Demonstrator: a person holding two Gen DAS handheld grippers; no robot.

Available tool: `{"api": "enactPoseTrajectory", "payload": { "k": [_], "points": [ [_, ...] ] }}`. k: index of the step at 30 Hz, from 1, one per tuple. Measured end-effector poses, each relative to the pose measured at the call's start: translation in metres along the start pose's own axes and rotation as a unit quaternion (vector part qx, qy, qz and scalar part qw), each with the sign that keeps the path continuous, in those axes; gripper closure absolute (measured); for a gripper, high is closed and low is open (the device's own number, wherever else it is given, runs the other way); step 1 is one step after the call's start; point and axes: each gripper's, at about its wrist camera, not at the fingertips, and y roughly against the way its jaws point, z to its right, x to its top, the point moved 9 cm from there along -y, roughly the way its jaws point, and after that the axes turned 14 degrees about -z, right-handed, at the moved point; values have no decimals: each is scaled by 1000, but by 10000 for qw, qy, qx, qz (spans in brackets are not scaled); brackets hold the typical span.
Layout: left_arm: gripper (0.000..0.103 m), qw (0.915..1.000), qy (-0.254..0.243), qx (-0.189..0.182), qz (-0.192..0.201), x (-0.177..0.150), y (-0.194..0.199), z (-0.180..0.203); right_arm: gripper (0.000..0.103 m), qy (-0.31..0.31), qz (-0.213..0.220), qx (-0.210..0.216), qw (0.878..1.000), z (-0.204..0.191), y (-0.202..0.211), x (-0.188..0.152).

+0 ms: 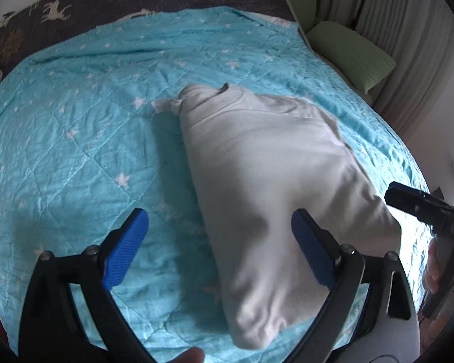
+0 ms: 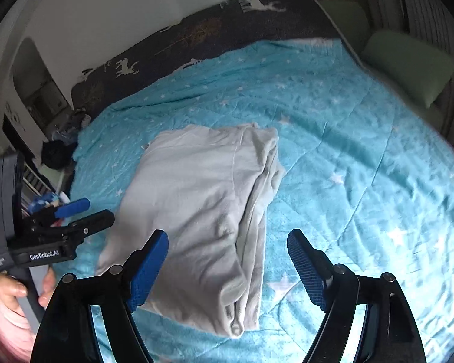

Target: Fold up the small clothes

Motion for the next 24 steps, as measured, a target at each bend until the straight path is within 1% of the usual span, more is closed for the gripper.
{"api": "enactPoseTrajectory", "payload": {
  "k": [2,3,4,6,7,10,12,14,15,16,17,18,19,20,22,24],
  "points": [
    [8,9999,-1,-88,-110,6,-11,-4,20,-363,-221,261,9988,20,-18,10],
    [8,9997,-17,-189,-178,9,-17,-4,20,-430,-286,431,9977,23,-25,15],
    [8,9993,-16,-293,-229,11,-23,-4,20,-456,-336,692,9960,23,-30,20],
    [8,9976,45,-616,-323,17,-34,-3,20,-572,-395,1225,9900,22,-39,31],
    [8,9961,54,-782,-400,19,-40,-2,20,-616,-406,1414,9872,22,-44,37],
    [8,9904,155,-1223,-631,22,-57,-1,20,-651,-533,1728,9814,19,-61,50],
    [8,9835,309,-1609,-765,26,-66,-1,20,-728,-674,1887,9770,17,-77,58],
    [8,9785,403,-1863,-789,33,-72,0,18,-689,-694,1965,9756,13,-85,65],
    [20,9775,402,-1935,-737,37,-71,1,20,-647,-698,1968,9758,10,-86,69],
    [38,9753,341,-2068,-698,40,-69,5,34,-645,-692,1907,9771,8,-88,72],
    [42,9755,324,-2058,-702,43,-67,7,54,-642,-650,1821,9790,8,-88,75],
    [53,9765,299,-2033,-649,45,-63,10,75,-606,-651,1678,9818,7,-90,77],
    [61,9782,194,-1988,-571,47,-57,15,77,-650,-658,1740,9804,5,-91,79],
    [63,9813,34,-1866,-462,50,-49,22,78,-728,-583,1794,9793,4,-88,80],
    [65,9864,-230,-1612,-236,57,-33,36,79,-660,-382,1732,9819,-1,-75,82],
    [65,9865,-420,-1585,-50,68,-16,55,80,-568,-156,1584,9856,-5,-54,88]
  ]
}}
